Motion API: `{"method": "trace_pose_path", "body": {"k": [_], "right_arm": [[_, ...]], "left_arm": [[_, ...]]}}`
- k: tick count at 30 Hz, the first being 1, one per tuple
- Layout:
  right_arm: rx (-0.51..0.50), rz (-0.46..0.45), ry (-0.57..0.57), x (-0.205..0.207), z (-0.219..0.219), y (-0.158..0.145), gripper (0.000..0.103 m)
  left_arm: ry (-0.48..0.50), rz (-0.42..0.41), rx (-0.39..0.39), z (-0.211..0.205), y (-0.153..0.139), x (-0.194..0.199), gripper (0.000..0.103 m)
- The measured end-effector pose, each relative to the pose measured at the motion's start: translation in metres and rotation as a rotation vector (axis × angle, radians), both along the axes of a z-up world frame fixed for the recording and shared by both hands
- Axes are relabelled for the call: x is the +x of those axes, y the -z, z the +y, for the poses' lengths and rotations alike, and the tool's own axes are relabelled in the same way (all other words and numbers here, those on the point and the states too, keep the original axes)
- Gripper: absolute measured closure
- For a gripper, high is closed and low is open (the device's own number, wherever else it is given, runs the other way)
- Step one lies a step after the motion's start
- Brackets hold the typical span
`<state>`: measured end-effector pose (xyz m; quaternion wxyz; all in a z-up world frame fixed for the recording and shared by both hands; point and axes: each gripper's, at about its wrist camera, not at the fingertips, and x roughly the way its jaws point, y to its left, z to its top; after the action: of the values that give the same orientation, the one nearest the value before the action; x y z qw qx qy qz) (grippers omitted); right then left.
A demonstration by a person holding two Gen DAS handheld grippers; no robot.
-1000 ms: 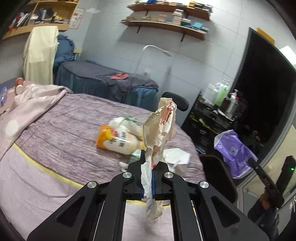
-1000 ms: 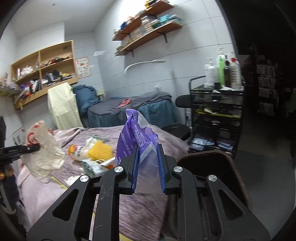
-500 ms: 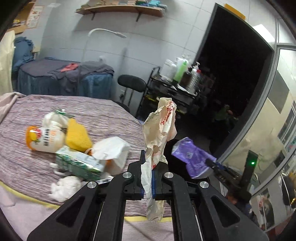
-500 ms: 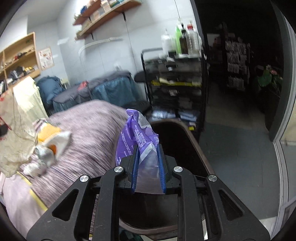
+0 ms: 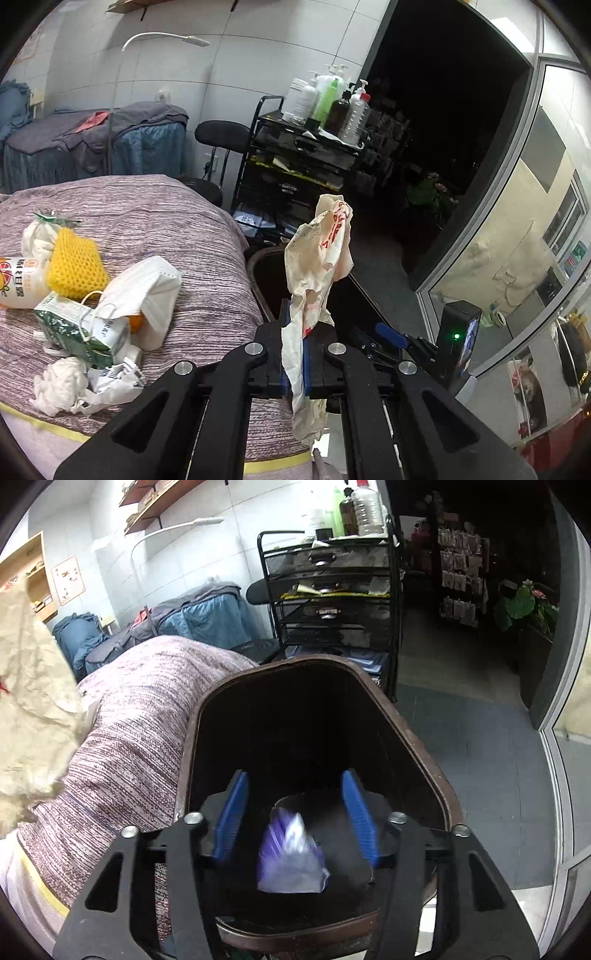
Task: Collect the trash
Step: 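Carry both bags to the brown bin and open the right tool over it, then lower the white red-printed bag into the bin and open the left tool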
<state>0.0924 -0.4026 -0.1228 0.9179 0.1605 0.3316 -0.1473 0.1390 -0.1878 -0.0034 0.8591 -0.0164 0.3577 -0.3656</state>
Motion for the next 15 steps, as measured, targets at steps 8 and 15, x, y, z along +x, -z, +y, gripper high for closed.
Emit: {"method": "trace_pose_path", "body": {"k": [8,15], "right_arm": [[-0.041,-0.070,0.080,-0.026,-0.008,-0.024,0.035],[-0.084,-0.146,0.194,-0.054,-0.027,-0.052,0.029]], "left_arm": [[0.036,0.041,0.008,-0.027,0.007,0.012,0.098],[0.069,0.071,0.029,-0.058,0.015,0.020,0.098]]}}
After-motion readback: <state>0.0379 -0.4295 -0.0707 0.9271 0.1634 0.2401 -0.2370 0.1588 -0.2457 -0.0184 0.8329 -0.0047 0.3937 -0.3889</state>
